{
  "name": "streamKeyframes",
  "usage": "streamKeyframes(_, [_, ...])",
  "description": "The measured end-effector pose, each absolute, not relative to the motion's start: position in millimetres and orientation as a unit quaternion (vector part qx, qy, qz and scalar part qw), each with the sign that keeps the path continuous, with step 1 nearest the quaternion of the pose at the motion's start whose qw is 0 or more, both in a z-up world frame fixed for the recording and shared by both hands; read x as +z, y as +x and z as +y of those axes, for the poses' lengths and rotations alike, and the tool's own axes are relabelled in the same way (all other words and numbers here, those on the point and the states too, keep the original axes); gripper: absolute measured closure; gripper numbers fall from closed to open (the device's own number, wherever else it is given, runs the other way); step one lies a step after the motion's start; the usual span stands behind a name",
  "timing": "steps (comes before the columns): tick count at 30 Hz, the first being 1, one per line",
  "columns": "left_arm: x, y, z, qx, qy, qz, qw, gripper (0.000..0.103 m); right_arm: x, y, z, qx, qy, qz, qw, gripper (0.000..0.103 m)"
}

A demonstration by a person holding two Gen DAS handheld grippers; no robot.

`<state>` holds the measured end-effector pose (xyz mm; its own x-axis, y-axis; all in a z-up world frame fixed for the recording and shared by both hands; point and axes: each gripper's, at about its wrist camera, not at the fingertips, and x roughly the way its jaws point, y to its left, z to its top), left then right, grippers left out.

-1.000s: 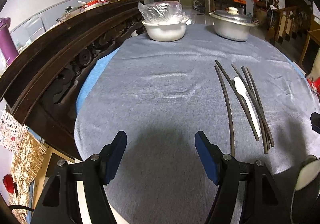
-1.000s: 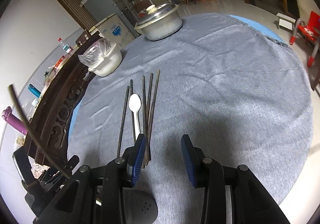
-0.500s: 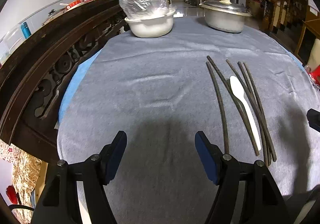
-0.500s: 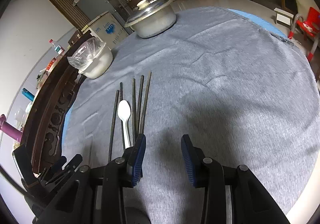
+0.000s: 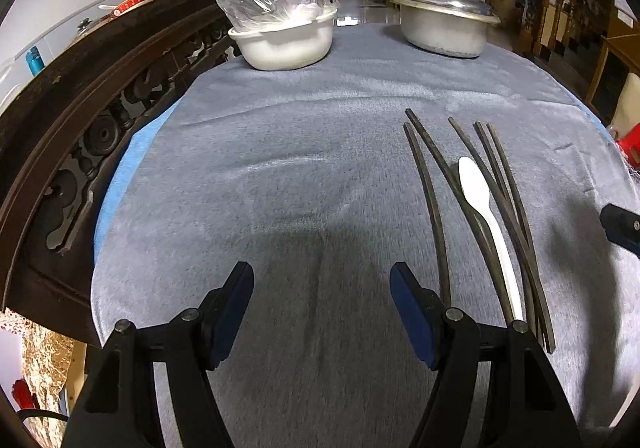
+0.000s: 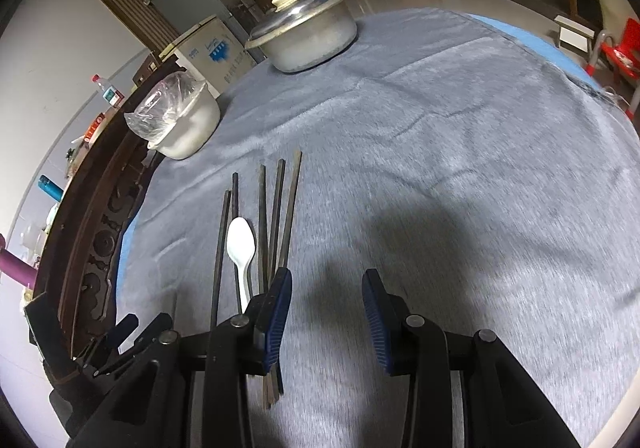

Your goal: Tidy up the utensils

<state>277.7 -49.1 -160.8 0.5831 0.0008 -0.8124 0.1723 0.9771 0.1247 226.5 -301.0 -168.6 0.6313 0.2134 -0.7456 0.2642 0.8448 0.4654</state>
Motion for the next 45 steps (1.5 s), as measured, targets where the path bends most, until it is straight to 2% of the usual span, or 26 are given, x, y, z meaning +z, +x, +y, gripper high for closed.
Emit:
streamKeyframes(12, [-168.5, 327.4, -55.2, -0.062, 0.084, 0.468, 0.878, 0.032, -182.4, 309.7, -311.1, 0.009, 0.277, 0.441, 0.854, 0.064])
streamKeyframes(19, [-174.5, 359.9, -66.5, -0.081, 0.075, 0.482, 0.869, 0.032, -186.5, 363.8, -293.6, 0.015, 0.237, 0.449, 0.862, 0.064])
streamKeyframes(21, [-177.0, 367.5, -68.8, -0.082, 0.073, 0.488, 0.866, 0.032, -187.9, 373.3, -289.7, 0.009, 0.221, 0.451, 0.864, 0.065])
streamKeyframes(25, [-179.5, 383.6, -73.2, -0.096, 0.057, 0.498, 0.86, 0.032, -192.5, 390.8, -278.7, -0.018, 0.172, 0.465, 0.868, 0.075])
streamKeyframes(28, [-180.5, 393.0, -78.2, -0.107, 0.052, 0.504, 0.856, 0.032, -195.2, 394.0, -274.4, -0.032, 0.14, 0.468, 0.872, 0.081])
streamKeyframes(35, [-185.4, 415.8, -91.6, -0.131, 0.043, 0.522, 0.842, 0.032, -196.6, 392.1, -268.5, -0.038, 0.099, 0.471, 0.876, 0.085])
streamKeyframes(45, [-178.3, 417.9, -99.4, -0.157, 0.029, 0.513, 0.843, 0.032, -198.1, 373.3, -301.9, -0.03, 0.154, 0.463, 0.873, 0.085])
